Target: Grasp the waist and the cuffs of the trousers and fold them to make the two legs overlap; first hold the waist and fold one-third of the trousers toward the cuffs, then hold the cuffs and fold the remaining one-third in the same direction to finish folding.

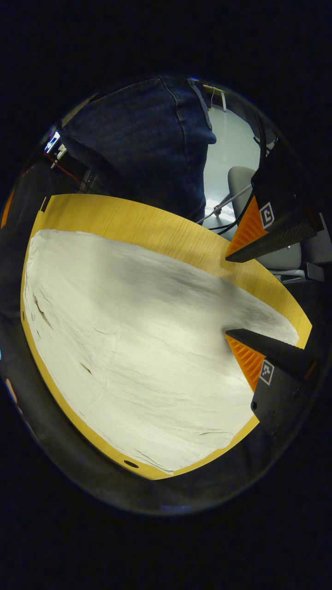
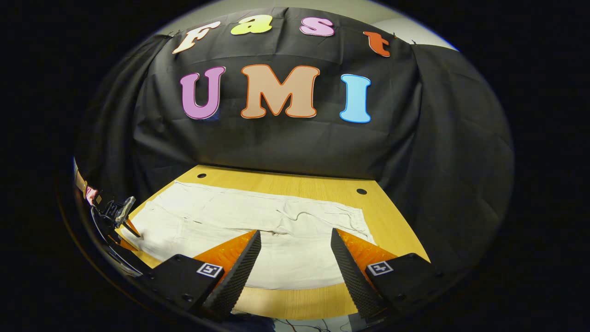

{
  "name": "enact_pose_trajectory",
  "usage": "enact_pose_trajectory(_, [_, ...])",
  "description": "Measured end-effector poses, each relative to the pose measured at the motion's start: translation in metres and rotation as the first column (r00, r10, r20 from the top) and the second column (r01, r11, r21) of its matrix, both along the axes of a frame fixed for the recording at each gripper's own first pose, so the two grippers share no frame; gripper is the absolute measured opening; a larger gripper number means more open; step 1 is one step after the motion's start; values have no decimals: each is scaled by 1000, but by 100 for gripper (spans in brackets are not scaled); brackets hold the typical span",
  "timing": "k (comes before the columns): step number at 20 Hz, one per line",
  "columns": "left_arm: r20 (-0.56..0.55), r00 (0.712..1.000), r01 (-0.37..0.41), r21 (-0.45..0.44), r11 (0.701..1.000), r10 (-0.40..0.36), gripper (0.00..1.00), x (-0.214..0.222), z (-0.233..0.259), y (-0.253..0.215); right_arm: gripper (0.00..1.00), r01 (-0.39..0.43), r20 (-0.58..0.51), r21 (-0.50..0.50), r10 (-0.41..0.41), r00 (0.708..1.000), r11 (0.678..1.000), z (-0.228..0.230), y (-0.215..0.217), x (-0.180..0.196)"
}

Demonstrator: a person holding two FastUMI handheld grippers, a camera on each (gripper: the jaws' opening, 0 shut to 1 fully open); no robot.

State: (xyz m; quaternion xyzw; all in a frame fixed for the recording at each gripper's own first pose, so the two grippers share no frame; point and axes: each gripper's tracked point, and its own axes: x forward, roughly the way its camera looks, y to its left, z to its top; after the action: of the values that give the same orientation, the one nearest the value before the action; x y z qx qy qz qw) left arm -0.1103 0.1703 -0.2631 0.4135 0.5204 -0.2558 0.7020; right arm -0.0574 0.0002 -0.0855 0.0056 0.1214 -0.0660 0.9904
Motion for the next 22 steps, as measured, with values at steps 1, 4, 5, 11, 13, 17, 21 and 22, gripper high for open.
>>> enact_pose_trajectory(1, [-10,1000,-4,8,1000,4,85,1,-3,4,98,-4,-2,-6,4,1000,1000,0,0,1])
enact_pose_trajectory(4, [-25,1000,-13,43,999,14,81,4,-9,14,98,-16,-10,-14,16,1000,1000,-1,-1,0])
enact_pose_trajectory(5, [-24,1000,-10,41,999,11,79,5,-8,14,98,-18,-16,-17,18,1000,1000,-3,0,2])
enact_pose_trajectory(11, [-49,998,-31,73,997,35,72,10,-10,16,98,-28,-44,-4,28,999,1000,-12,-6,11])
enact_pose_trajectory(13, [-62,997,-46,90,995,51,70,11,-11,16,98,-31,-44,5,32,999,999,-12,-10,19])
enact_pose_trajectory(17, [-83,994,-65,130,989,77,66,9,-12,16,98,-40,-44,23,41,998,999,-14,-19,29])
enact_pose_trajectory(21, [-90,991,-85,152,985,99,58,12,-10,18,98,-70,-55,-14,69,996,997,-20,-28,38])
enact_pose_trajectory(22, [-87,990,-100,153,983,114,52,15,-9,19,98,-83,-62,-25,81,995,996,-22,-29,41])
